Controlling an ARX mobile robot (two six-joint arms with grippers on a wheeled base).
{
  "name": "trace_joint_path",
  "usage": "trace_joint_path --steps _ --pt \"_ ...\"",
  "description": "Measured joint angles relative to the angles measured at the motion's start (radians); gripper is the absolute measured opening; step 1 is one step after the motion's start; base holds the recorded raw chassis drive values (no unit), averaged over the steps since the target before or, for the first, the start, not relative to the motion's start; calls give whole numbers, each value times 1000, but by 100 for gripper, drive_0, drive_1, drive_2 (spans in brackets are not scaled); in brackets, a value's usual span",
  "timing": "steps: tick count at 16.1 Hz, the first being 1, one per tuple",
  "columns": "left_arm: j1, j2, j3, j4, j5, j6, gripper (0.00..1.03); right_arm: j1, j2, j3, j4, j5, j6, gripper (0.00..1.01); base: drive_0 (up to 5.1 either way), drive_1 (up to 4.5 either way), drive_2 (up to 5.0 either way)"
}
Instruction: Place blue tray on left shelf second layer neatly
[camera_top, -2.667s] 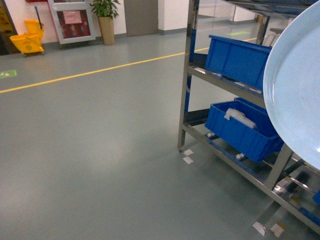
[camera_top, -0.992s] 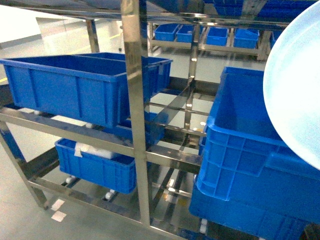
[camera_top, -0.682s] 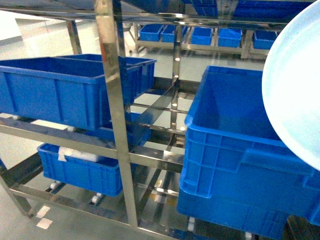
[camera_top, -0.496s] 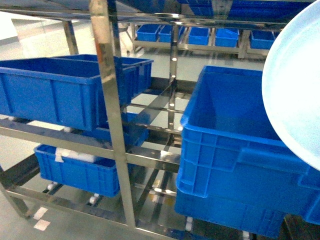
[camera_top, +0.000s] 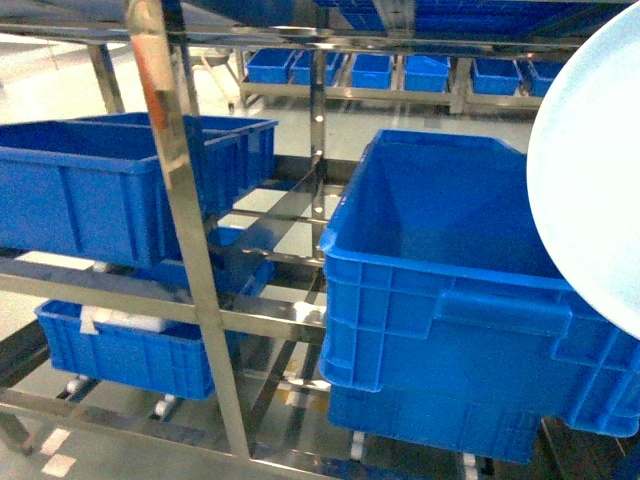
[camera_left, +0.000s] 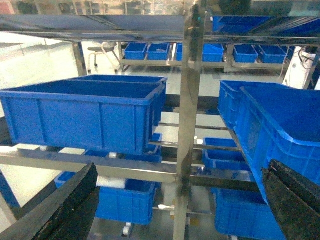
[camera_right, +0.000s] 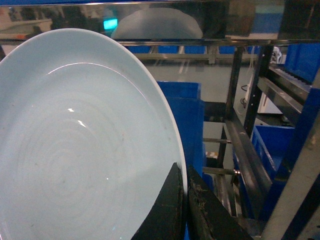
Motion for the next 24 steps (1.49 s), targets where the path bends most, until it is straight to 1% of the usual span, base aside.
trace_joint_path --steps 2,6,7,22,23,24 --pt "0 0 0 1 1 0 98 -1 -1 0 0 8 0 2 -455 407 42" --pt "-1 0 0 1 0 0 98 0 0 0 0 3 0 2 -430 429 80" --pt "-1 0 0 1 0 0 98 0 0 0 -1 3 0 2 -292 139 139" --pt "-1 0 0 2 -2 0 98 0 0 0 -2 -1 0 2 0 0 0" --pt "-1 0 0 2 -2 0 98 -2 0 7 -47 -23 20 2 0 0 0" --pt "-1 0 0 2 -2 0 98 -11 11 24 -127 -80 69 2 0 0 0"
